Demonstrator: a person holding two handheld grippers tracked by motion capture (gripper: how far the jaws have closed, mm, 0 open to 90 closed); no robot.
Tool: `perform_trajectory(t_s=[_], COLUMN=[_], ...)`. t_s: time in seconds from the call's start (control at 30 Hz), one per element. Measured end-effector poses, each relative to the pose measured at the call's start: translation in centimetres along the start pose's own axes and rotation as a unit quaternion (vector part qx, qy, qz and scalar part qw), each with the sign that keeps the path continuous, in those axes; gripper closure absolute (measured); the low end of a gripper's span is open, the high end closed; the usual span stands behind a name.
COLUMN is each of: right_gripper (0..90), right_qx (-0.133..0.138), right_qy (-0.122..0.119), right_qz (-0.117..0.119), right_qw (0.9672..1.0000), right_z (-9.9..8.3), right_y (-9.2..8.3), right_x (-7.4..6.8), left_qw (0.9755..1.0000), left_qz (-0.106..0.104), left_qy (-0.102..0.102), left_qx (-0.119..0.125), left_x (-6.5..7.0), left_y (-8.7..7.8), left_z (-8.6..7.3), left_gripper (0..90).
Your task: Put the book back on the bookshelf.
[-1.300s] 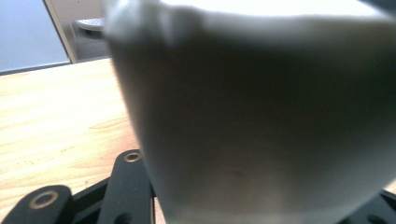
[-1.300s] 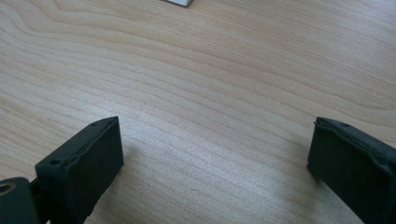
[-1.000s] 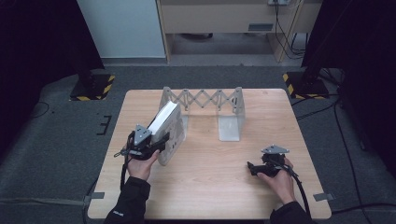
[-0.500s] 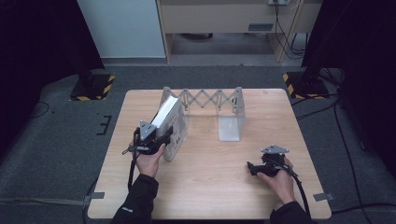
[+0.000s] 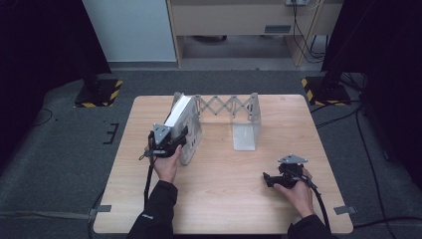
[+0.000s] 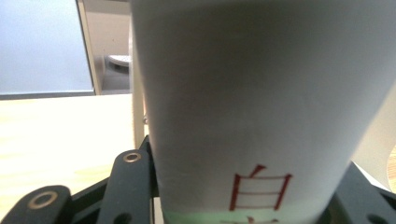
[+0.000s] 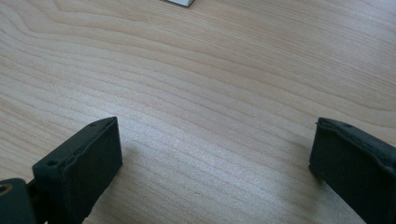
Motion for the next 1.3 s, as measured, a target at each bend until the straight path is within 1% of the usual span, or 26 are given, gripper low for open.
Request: perform_trajectory(t_s=[0.1,0.2,0.27,0.3,0.37,0.4,0.43,0.47,0.53,0.57,0.6,0.63,0.67,0.73,0.83,0.87,0.93,0.97,1.07,1.13,1.17,1.3], right_gripper=[2.7,2.7,2.7,2.7,2.7,2.7,2.7,2.7,2.7,2.7,2.7,2.7,2.7,2.7,2.7,2.7,2.6,2.6,2.6,2.6,2.6,2.6], right_qx=[0.000,0.000,0.000,0.000,0.000,0.000,0.000,0.000,0.000,0.000,0.000,0.000,0.000,0.000,0.000,0.000,0.000,0.000,0.000,0.000,0.000,0.001], right_qy=[0.000,0.000,0.000,0.000,0.000,0.000,0.000,0.000,0.000,0.000,0.000,0.000,0.000,0.000,0.000,0.000,0.000,0.000,0.002,0.003,0.003,0.003], right_qz=[0.000,0.000,0.000,0.000,0.000,0.000,0.000,0.000,0.000,0.000,0.000,0.000,0.000,0.000,-0.001,-0.001,-0.001,-0.001,-0.001,-0.001,-0.001,-0.001], right_qw=[1.0000,1.0000,1.0000,1.0000,1.0000,1.0000,1.0000,1.0000,1.0000,1.0000,1.0000,1.0000,1.0000,1.0000,1.0000,1.0000,1.0000,1.0000,1.0000,1.0000,1.0000,1.0000], right_z=[0.0,0.0,0.0,0.0,0.0,0.0,0.0,0.0,0.0,0.0,0.0,0.0,0.0,0.0,0.0,0.0,0.0,0.0,0.1,0.1,0.1,0.1], right_y=[0.0,0.0,0.0,0.0,0.0,0.0,0.0,0.0,0.0,0.0,0.0,0.0,0.0,0.0,0.0,0.0,0.0,0.0,0.0,0.1,0.1,0.1], right_x=[0.0,0.0,0.0,0.0,0.0,0.0,0.0,0.0,0.0,0.0,0.0,0.0,0.0,0.0,0.0,0.0,0.0,0.0,0.0,-0.1,-0.1,-0.1], left_qw=[1.0000,0.9999,0.9997,0.9997,0.9996,0.9994,0.9994,0.9993,0.9993,0.9991,0.9990,0.9990,0.9992,0.9995,0.9994,0.9994,0.9994,0.9994,0.9993,0.9991,0.9989,0.9988], left_qz=[0.001,-0.008,-0.015,-0.020,-0.023,-0.028,-0.028,-0.032,-0.032,-0.033,-0.034,-0.034,-0.031,-0.024,-0.019,-0.016,-0.008,-0.005,0.002,0.004,0.007,0.019], left_qy=[-0.002,-0.007,-0.011,-0.014,-0.014,-0.017,-0.017,-0.020,-0.019,-0.023,-0.027,-0.027,-0.026,-0.021,-0.024,-0.022,-0.022,-0.018,-0.016,-0.017,-0.020,-0.028], left_qx=[0.001,-0.001,-0.013,-0.007,-0.007,-0.007,-0.007,-0.005,-0.009,-0.013,-0.007,-0.007,-0.001,0.003,0.018,0.022,0.026,0.028,0.034,0.039,0.042,0.036], left_x=[0.1,0.0,0.1,0.2,0.3,0.4,0.4,0.3,0.2,0.2,0.1,0.1,0.1,0.3,0.4,0.4,0.6,0.6,0.9,1.0,1.1,1.1], left_y=[0.1,-0.2,-0.6,-0.8,-1.0,-1.6,-1.6,-2.0,-2.3,-2.3,-2.3,-2.3,-2.3,-2.3,-2.1,-2.0,-1.8,-1.7,-1.3,-1.0,-0.9,-0.5], left_z=[0.0,-0.4,-0.8,-1.0,-1.2,-1.6,-1.6,-2.1,-2.5,-2.7,-2.8,-2.8,-2.9,-2.9,-3.0,-3.0,-3.0,-3.0,-3.0,-3.0,-3.0,-2.8], left_gripper=[50.5,48.9,47.3,47.0,46.3,45.7,45.5,45.2,45.3,45.6,46.3,46.9,47.5,48.4,48.9,49.1,49.5,49.7,49.9,49.9,49.9,50.0])
Point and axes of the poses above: each handheld gripper's, and its own axes: y roughly forward along the jaws, z roughly out of its top, x roughly to its right, the point moved 7 cm from there along y, roughly forward along the jaws, and after that the axes turned 3 degrees about -y, right-handed, at the moved point
